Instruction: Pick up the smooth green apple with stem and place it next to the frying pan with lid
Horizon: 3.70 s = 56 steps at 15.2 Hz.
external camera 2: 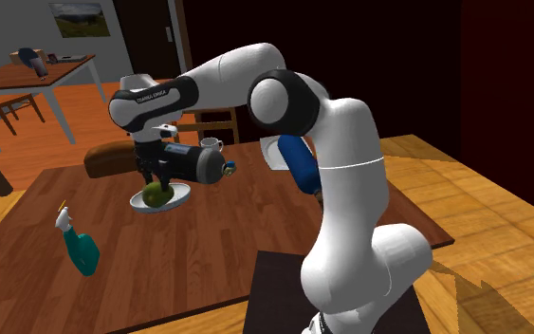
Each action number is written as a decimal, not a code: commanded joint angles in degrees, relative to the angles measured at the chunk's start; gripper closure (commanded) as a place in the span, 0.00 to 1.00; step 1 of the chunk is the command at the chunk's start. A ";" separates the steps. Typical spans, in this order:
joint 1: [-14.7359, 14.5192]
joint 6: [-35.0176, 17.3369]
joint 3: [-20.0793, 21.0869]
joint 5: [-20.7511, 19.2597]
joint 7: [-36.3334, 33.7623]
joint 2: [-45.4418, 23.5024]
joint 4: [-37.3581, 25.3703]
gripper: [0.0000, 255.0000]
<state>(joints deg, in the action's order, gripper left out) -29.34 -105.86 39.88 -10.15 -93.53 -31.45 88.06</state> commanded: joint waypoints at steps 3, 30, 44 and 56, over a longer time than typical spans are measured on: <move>-7.96 4.70 -1.35 -3.19 -4.27 -7.97 -12.87 1.00; -15.37 -3.09 -5.16 -8.09 -6.54 -22.10 -19.32 1.00; -15.98 -7.56 -6.48 -9.36 -6.42 -26.03 -18.65 1.00; -15.71 -3.25 -5.75 -8.49 -5.83 -24.01 -21.11 0.00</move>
<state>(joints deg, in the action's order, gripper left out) -44.92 -111.12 33.95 -18.92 -99.73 -55.75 68.76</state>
